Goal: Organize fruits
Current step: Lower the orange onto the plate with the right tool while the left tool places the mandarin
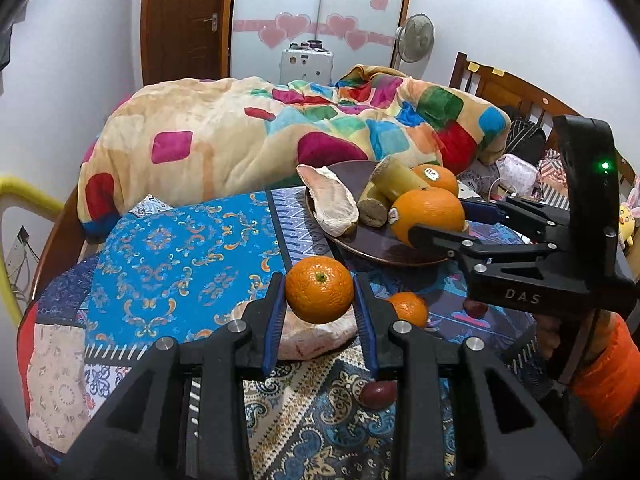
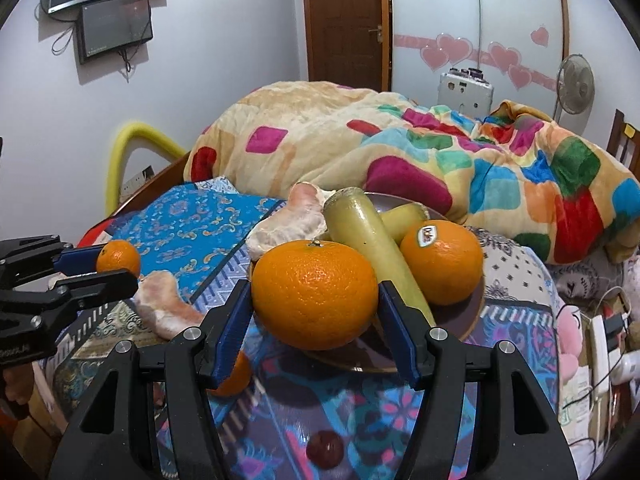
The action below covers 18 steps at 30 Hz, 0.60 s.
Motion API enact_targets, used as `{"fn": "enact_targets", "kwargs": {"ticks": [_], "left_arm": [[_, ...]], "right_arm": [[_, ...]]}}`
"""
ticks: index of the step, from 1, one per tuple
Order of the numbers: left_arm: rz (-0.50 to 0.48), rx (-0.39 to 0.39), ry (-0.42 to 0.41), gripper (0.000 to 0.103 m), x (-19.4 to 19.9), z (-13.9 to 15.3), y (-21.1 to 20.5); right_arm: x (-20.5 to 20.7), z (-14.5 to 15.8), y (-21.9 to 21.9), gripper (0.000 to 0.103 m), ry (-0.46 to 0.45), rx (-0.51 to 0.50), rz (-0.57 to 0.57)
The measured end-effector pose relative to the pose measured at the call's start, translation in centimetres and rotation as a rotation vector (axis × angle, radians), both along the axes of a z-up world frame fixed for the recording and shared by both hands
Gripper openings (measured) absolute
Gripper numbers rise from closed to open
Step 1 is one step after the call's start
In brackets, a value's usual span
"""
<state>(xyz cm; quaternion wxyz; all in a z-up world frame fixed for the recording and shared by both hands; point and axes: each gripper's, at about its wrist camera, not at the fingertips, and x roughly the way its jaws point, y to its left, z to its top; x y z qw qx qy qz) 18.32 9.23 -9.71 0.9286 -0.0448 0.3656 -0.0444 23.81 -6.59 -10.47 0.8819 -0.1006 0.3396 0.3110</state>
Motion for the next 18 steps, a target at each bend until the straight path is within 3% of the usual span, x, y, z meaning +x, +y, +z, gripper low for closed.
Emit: {"fn": "enact_targets", "kwargs": {"ticks": [11, 18], "left_arm": [[-0.01, -0.003, 0.012, 0.033, 1.1, -0.7, -0.1], [-0.018, 0.003, 0.011, 0.033, 1.8, 0.0, -0.7]], "right_arm": [[0.5, -1.4, 1.5, 0.061, 0.019, -0.081, 0.031], [0.1, -0.4, 0.5, 0.061, 0.022, -0.061, 0.027]]}}
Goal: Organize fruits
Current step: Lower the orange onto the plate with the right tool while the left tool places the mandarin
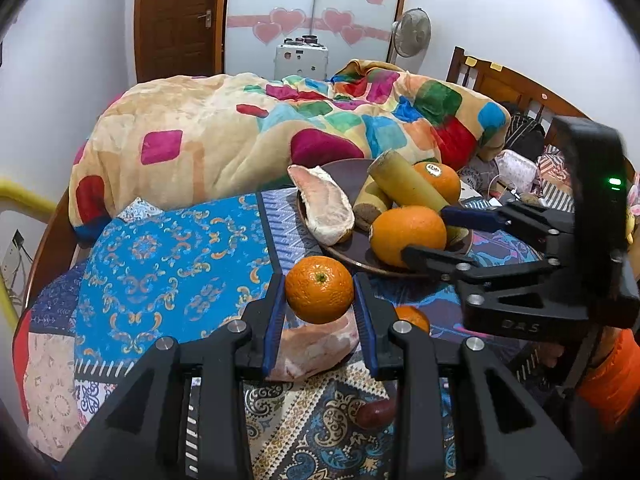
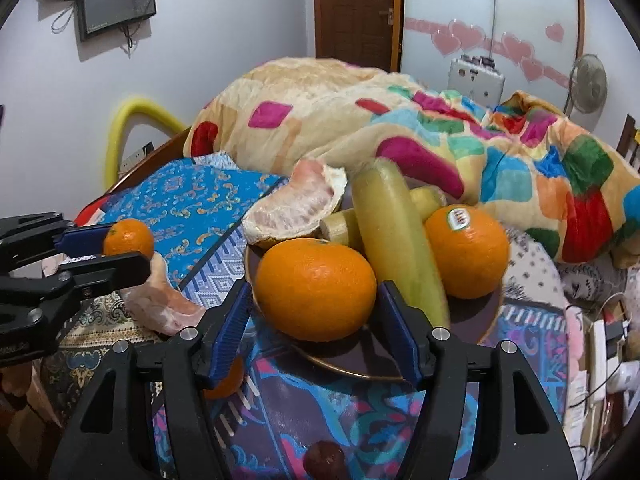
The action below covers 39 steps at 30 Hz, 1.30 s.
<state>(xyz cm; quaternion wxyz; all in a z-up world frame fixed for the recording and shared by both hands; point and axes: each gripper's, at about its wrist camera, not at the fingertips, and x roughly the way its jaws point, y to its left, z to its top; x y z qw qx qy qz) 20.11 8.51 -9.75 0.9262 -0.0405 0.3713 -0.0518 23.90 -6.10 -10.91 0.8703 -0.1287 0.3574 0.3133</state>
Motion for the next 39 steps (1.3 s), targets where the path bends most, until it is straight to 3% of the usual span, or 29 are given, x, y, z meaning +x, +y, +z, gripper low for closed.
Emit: {"fn": "enact_targets", "kwargs": {"ticks": [10, 20, 29, 31, 35, 39], "left_arm": [[-0.007, 0.008, 0.016, 0.033, 3.9, 1.1, -1.5], [0.001, 0.011, 0.078, 0.033, 8.7, 0.0, -3.2], [0.002, 0.005, 0.141, 0.034, 10.1, -1.6, -3.4], [0.005, 0.002, 0.144, 0.036, 9.9, -1.5, -3.3], [0.014, 0.0, 0.121, 0.052, 9.3, -0.8, -3.1], [0.022, 0.005, 0.082, 0.052, 7.9, 0.6, -2.9]], "right_arm": [[-0.9, 3.2, -3.2, 0.063, -0.113, 0.053, -0.041], [0.4, 2.1, -5.9, 0.063, -0.116, 0.048, -0.083], [0.9, 1.5, -6.7, 0.063, -0.116, 0.047, -0.086], [0.8, 1.4, -6.7, 0.063, -0.114, 0.048, -0.084], [0.4, 1.5, -6.8, 0.063, -0.116, 0.051, -0.079], [-0.6, 1.9, -6.6, 0.063, -0.122, 0.053, -0.07]]}}
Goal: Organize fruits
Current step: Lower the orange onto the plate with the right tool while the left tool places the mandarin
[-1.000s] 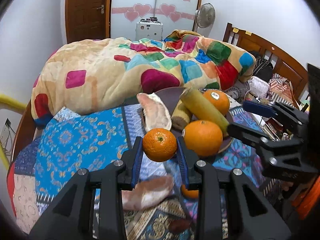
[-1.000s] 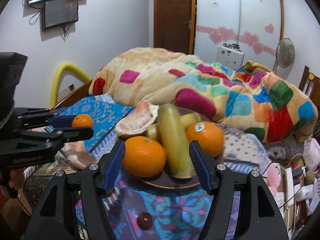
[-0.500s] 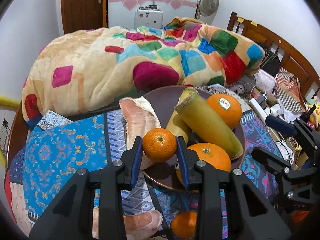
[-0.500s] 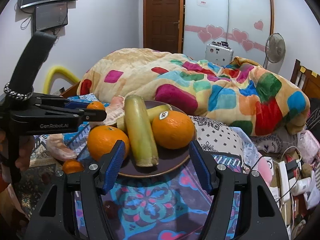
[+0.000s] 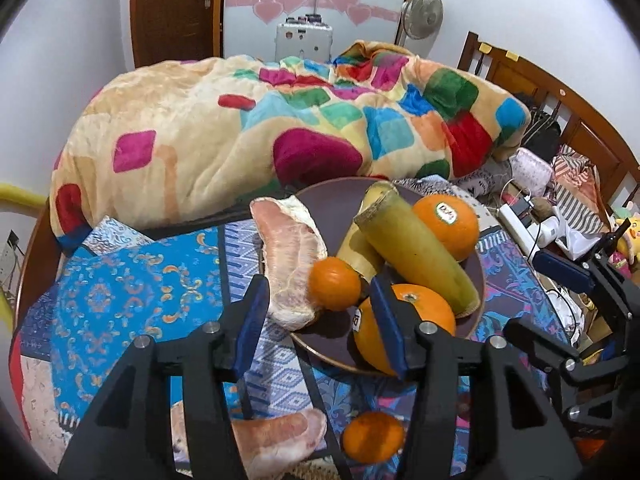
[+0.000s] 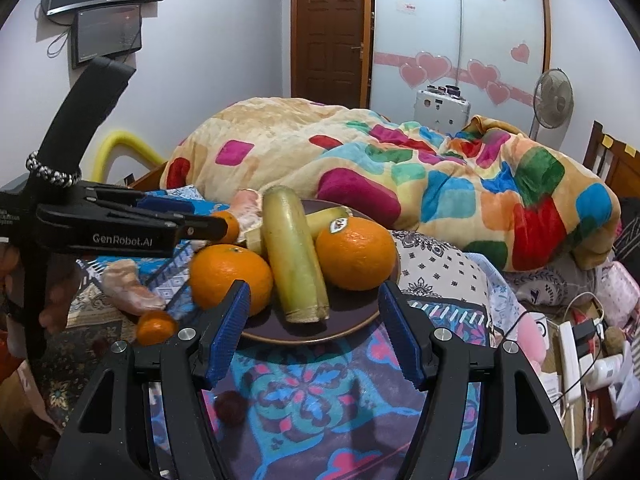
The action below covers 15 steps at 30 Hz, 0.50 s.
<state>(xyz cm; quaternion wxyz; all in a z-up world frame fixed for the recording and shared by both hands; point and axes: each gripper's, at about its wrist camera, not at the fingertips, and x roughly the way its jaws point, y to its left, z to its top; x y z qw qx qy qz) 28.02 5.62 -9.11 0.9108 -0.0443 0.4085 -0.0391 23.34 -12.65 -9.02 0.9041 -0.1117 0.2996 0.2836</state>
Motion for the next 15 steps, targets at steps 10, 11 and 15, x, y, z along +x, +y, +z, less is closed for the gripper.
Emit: {"fn": "enact_targets", "kwargs": {"ticks": [10, 11, 15], "left_arm": [[0.027, 0.043, -0.06, 0.052, -5.8, 2.2, 1.7], [0.029, 0.044, -0.062, 0.052, -6.2, 2.3, 1.8], [0.029, 0.057, -0.06, 0.054, -8.3, 2.2, 2.9]], "right_arm": [[-3.0, 1.0, 1.7, 0.063, 0.002, 0.02, 0.042], [-3.3, 1.0, 2.0, 0.063, 0.004, 0.019, 0.048], [-4.3, 0.8, 3.0, 0.063, 0.018, 0.024, 0.071]]}}
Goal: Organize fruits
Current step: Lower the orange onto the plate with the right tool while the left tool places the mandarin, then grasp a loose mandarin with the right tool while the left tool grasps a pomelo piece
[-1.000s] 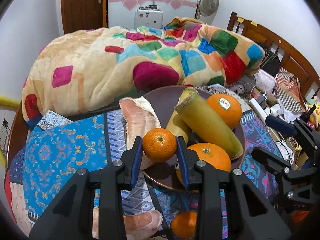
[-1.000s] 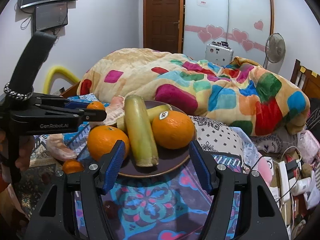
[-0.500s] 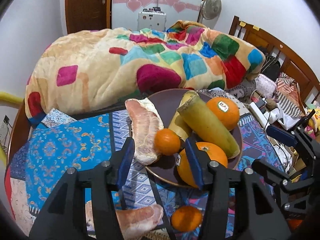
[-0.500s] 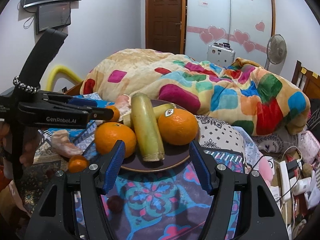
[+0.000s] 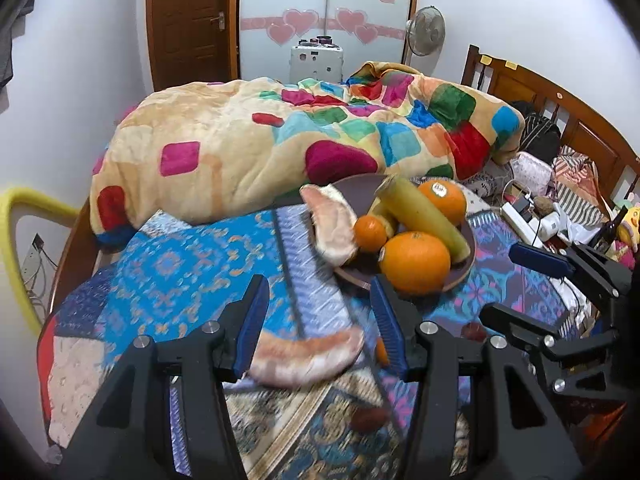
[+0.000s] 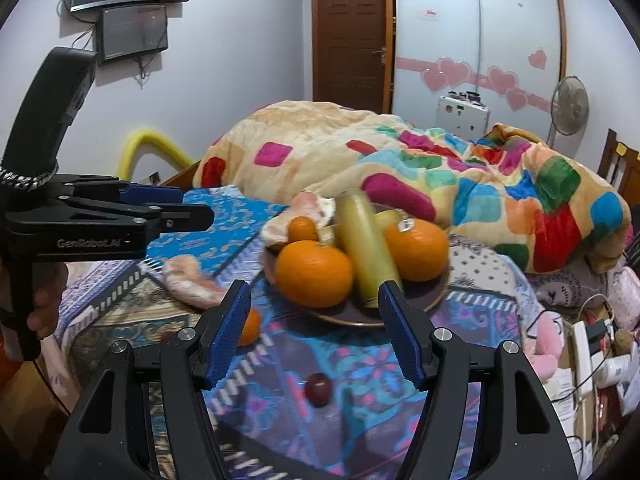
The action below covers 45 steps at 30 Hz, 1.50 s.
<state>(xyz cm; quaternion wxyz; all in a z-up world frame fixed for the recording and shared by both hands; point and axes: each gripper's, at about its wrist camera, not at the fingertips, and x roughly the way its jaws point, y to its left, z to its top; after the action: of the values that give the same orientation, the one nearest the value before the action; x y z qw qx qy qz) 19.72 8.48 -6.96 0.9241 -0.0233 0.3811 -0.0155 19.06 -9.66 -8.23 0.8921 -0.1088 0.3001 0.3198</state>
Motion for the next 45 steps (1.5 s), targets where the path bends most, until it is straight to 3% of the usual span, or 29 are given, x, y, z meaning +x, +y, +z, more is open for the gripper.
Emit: {"fn": "enact_targets", "kwargs": {"ticks": [7, 14, 20, 29, 31, 33, 40, 45], "left_arm": [[0.035, 0.037, 0.045, 0.055, -1.0, -2.2, 2.2], [0.083, 0.031, 0.144, 0.055, 2.6, -5.7, 6.0], [0.03, 0.082, 0.203, 0.055, 4.5, -7.9, 6.0], [-0.02, 0.111, 0.216, 0.055, 1.9, -7.7, 6.2], [-0.029, 0.12, 0.219, 0.055, 1.0, -7.6, 6.0], [-0.039, 0.117, 0.221, 0.055, 0.1, -7.5, 5.9], [-0.065, 0.12, 0.218, 0.055, -2.2, -6.9, 4.5], [-0.048, 0.036, 0.187, 0.055, -2.2, -5.1, 4.1]], "right_arm": [[-0.8, -1.7, 2.2, 0.063, 0.042, -0.016, 0.036], [-0.5, -3.5, 3.5, 0.063, 0.074, -0.054, 0.055], [0.1, -4.2, 3.9, 0.063, 0.093, -0.08, 0.057], [0.5, -5.1, 5.7, 0.062, 0.136, -0.12, 0.095], [0.5, -5.2, 6.0, 0.053, 0.139, -0.129, 0.101], [0.7, -5.5, 6.3, 0.034, 0.165, -0.139, 0.117], [0.1, -5.1, 5.3, 0.034, 0.154, -0.116, 0.106], [-0.9, -3.3, 3.3, 0.034, 0.116, -0.081, 0.077]]}}
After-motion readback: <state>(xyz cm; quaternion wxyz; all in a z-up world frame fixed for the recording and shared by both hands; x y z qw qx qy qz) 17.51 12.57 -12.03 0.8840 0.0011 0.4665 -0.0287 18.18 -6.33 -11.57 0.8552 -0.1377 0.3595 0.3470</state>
